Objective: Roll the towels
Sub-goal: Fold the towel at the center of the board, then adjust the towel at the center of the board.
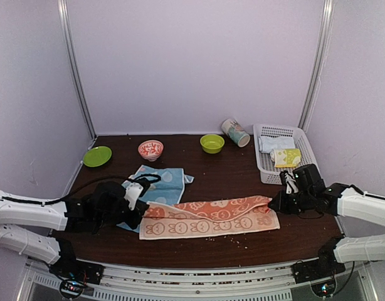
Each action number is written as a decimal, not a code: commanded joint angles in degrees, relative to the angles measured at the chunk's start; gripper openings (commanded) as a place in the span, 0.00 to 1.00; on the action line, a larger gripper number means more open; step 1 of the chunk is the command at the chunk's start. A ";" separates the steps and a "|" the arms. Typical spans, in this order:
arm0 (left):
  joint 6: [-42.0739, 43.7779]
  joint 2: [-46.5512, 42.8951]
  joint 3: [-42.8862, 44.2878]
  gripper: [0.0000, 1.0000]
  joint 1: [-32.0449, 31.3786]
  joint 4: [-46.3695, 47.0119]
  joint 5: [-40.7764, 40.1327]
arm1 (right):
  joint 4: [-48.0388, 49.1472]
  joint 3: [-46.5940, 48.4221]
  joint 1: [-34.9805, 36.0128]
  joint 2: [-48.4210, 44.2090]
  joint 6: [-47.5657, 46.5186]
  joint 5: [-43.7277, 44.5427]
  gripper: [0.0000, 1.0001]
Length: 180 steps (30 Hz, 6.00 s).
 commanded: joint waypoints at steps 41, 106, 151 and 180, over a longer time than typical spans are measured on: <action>-33.38 -4.32 13.14 0.90 2.08 -25.58 3.66 | -2.29 -2.25 1.56 -5.12 13.39 7.96 0.62; -42.11 8.60 6.40 0.53 4.46 -18.77 11.74 | 10.46 -3.70 -9.06 6.61 7.54 -0.95 0.42; -41.58 7.41 7.05 0.52 4.51 -20.43 11.55 | -6.85 -2.47 -9.35 -0.72 3.16 -6.61 0.00; -39.76 11.32 7.90 0.27 4.46 -20.51 12.90 | -14.74 -3.91 -4.94 4.20 2.31 -6.54 0.00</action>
